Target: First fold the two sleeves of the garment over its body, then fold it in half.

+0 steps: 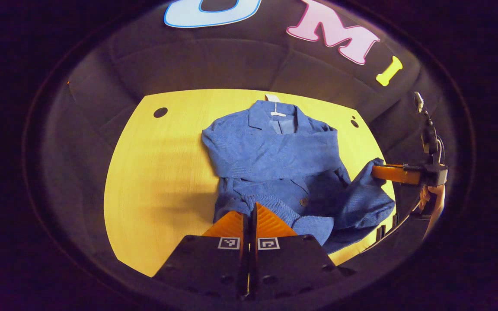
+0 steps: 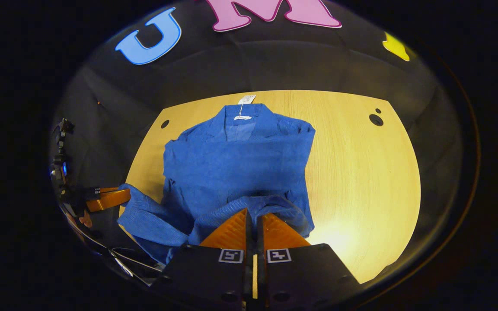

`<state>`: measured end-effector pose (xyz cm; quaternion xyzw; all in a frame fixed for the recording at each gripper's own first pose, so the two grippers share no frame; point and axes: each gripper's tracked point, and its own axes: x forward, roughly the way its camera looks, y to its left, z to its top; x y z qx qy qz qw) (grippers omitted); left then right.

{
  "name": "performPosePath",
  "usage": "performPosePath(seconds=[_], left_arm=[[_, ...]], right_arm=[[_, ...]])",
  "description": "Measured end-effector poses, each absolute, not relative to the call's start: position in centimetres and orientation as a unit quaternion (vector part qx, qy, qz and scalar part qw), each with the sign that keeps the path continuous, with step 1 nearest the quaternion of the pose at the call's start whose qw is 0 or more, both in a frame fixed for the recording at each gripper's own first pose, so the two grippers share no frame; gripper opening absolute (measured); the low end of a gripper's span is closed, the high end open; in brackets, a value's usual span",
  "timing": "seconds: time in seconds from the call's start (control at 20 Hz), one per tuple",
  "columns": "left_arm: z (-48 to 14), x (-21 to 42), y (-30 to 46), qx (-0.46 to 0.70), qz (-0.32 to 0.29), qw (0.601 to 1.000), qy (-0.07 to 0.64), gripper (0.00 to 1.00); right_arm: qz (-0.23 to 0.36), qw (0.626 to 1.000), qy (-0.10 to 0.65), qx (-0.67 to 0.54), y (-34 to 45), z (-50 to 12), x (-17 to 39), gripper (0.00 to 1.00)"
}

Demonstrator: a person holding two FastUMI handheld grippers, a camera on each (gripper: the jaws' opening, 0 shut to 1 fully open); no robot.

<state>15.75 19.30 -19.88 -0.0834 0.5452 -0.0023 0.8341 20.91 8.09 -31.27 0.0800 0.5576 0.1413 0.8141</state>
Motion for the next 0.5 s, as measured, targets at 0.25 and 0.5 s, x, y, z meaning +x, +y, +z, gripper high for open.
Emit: performPosePath(seconds=[0.25,0.5], left_arm=[[-21.3,22.7,21.7,-0.073,0.084,0.829,0.549,0.0],[-24.2,28.5,21.4,-0.017,0.091,0.82,0.565,0.0]], right_arm=[[0.146,0.829,0.535,0.075,6.5,-33.4,30.3,0.06],[0.133,0.827,0.536,0.104,5.9,-36.6,36.4,0.06]])
